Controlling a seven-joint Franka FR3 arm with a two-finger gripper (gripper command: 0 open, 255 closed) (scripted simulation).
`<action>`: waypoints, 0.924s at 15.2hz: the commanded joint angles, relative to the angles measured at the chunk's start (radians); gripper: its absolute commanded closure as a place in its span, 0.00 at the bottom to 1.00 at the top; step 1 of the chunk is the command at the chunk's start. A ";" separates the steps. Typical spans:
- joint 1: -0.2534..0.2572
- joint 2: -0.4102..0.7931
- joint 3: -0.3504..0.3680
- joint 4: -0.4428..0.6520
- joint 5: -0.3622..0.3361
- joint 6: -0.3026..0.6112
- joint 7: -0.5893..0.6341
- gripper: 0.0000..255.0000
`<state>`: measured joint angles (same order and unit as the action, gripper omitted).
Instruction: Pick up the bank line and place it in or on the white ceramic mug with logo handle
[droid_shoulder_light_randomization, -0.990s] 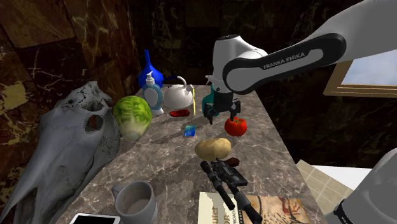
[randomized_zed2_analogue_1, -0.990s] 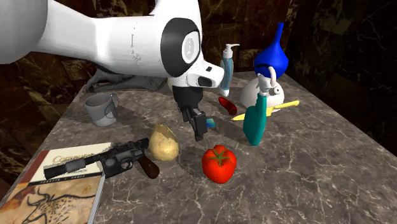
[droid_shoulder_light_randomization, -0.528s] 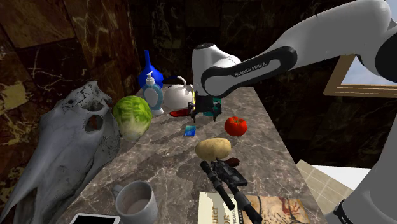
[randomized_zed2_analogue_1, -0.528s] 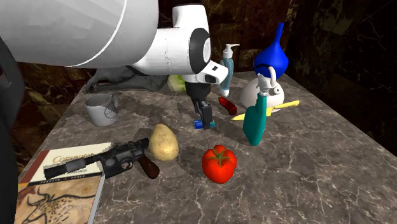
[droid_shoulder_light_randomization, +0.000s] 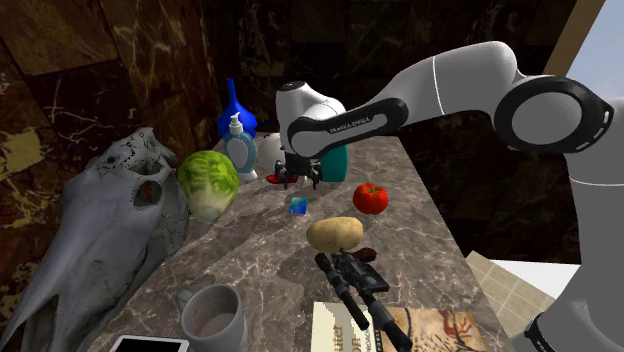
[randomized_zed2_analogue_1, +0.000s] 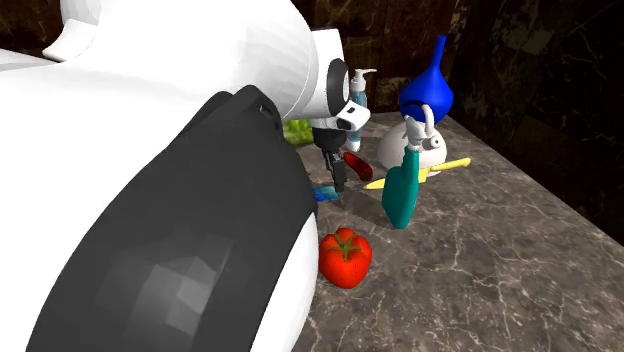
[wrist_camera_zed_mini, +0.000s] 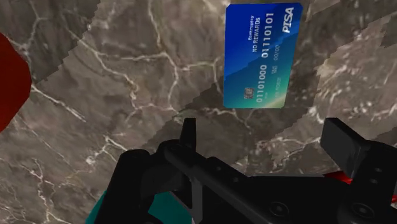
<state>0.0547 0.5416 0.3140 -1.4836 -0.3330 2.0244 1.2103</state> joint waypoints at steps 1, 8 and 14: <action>0.007 0.025 -0.007 0.016 -0.009 0.010 0.013 0.00; 0.005 0.058 -0.016 -0.007 -0.022 0.065 0.021 0.00; 0.005 0.058 -0.016 -0.007 -0.022 0.065 0.021 0.00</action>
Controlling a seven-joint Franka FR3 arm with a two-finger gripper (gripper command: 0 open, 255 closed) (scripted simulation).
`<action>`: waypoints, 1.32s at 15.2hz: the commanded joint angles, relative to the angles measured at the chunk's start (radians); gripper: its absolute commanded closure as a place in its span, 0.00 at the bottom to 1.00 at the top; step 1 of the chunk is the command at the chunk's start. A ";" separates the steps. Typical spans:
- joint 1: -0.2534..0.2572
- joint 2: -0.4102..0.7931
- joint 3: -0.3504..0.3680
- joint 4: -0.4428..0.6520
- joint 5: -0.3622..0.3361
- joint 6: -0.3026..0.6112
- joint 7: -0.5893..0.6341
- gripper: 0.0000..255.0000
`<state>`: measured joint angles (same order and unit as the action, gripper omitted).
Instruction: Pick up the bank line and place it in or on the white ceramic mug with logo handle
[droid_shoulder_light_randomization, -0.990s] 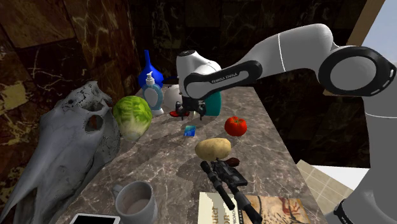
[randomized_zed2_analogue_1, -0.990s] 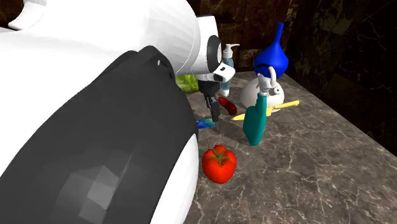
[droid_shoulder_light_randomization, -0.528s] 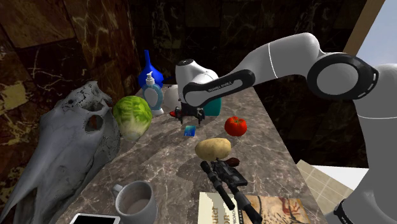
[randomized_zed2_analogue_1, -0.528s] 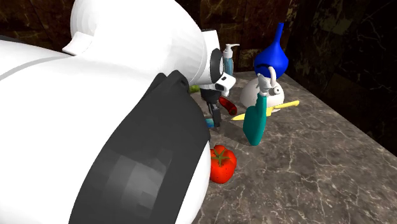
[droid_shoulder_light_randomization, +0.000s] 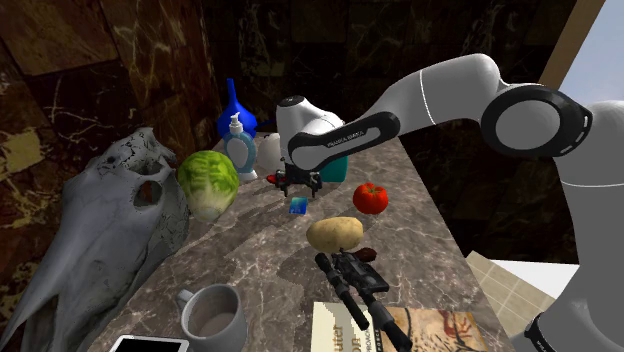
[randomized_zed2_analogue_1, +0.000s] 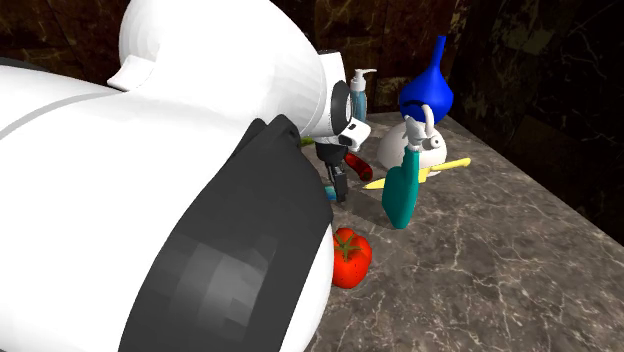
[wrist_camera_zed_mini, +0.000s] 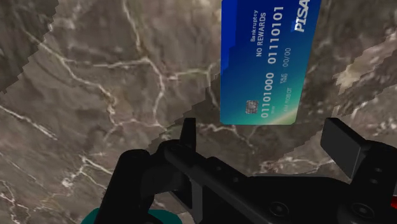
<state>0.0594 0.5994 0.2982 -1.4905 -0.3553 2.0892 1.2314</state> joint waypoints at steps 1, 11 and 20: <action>0.000 0.000 0.000 0.000 0.000 0.000 0.000 0.00; 0.000 0.000 0.000 0.000 0.000 0.000 0.000 1.00; -0.002 -0.042 0.012 0.055 0.022 -0.094 -0.024 1.00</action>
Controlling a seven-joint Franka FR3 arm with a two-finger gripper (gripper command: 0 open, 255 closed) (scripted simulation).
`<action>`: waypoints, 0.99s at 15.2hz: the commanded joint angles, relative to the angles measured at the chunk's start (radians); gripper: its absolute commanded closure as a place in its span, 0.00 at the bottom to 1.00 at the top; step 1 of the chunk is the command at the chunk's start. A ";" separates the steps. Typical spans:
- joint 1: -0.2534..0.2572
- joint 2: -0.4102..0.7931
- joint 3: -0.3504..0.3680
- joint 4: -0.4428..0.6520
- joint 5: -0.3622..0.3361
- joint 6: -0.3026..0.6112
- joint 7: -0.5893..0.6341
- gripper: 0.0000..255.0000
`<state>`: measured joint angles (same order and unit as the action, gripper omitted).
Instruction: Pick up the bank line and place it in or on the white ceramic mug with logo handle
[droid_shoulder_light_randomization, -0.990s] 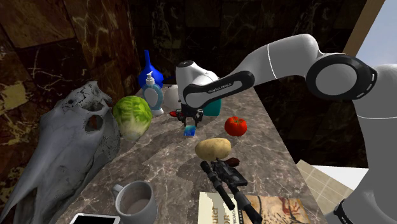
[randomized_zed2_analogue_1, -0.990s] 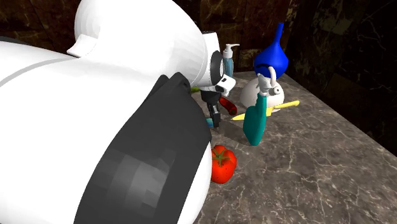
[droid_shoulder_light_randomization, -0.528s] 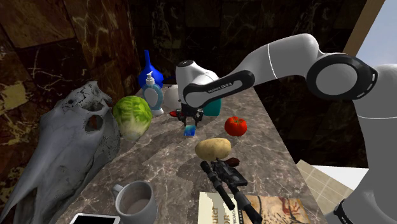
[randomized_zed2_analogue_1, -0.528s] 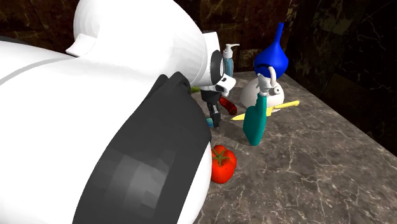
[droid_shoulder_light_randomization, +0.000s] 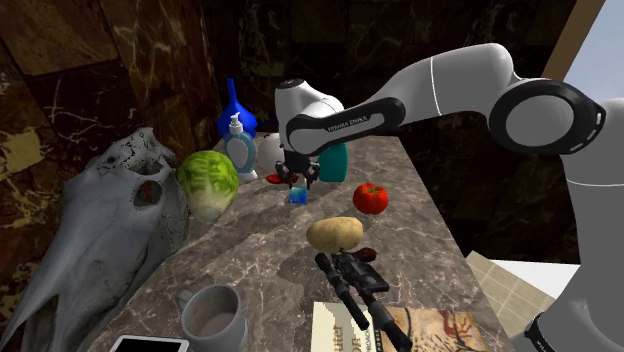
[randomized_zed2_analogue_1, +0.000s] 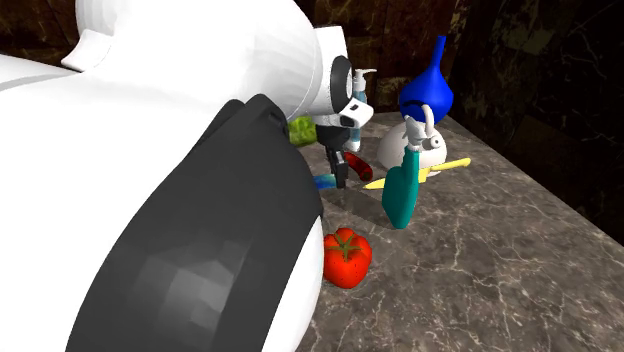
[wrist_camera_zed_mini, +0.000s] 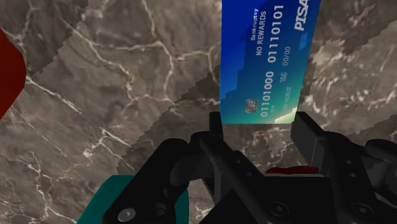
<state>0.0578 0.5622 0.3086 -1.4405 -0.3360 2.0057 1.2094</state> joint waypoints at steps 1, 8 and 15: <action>0.000 -0.009 0.002 0.013 0.004 -0.021 -0.005 1.00; 0.003 -0.030 0.008 0.075 0.017 -0.101 -0.023 1.00; 0.010 -0.039 0.012 0.154 0.026 -0.188 -0.040 1.00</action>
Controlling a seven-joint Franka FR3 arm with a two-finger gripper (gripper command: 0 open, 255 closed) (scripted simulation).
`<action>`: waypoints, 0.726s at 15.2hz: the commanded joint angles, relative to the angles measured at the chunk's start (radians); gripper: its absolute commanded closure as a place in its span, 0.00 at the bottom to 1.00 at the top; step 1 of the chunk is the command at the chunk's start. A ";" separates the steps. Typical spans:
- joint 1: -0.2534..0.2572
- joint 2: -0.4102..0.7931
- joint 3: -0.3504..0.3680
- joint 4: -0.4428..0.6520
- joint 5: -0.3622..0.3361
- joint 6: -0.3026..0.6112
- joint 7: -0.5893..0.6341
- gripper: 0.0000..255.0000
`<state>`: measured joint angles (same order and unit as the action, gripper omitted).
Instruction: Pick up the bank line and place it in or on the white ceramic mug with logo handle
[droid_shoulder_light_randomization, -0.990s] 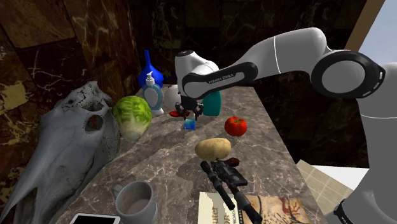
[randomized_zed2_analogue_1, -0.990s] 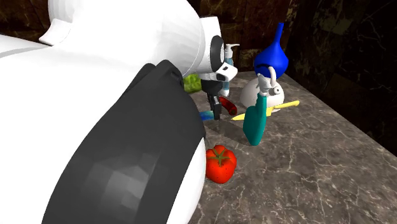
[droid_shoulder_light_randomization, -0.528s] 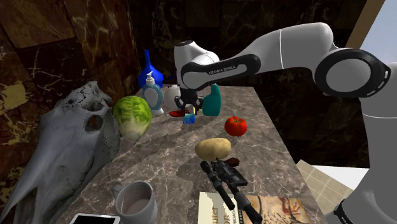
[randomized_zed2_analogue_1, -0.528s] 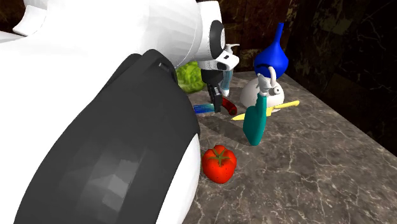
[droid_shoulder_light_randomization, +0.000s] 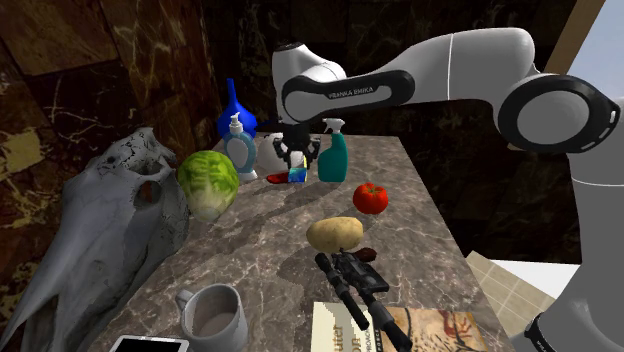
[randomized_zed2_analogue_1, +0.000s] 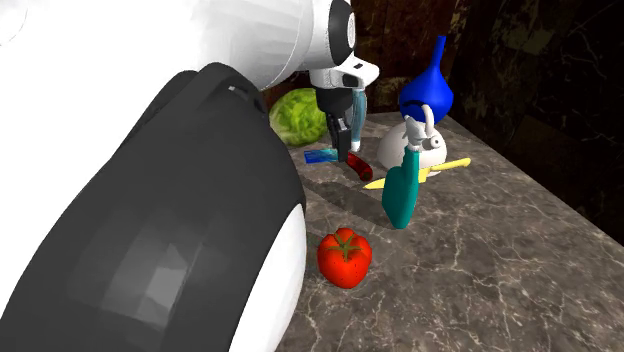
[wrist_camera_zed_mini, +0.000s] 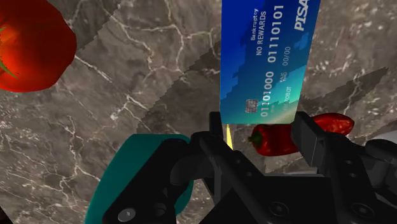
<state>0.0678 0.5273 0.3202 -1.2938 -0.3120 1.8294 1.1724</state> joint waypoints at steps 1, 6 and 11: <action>0.001 -0.004 0.001 0.021 0.003 -0.025 -0.006 1.00; 0.010 -0.001 0.002 0.094 0.005 -0.093 -0.018 1.00; 0.039 -0.019 0.013 0.099 0.005 -0.122 0.016 1.00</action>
<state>0.0963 0.5191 0.3283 -1.1841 -0.3075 1.7105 1.1724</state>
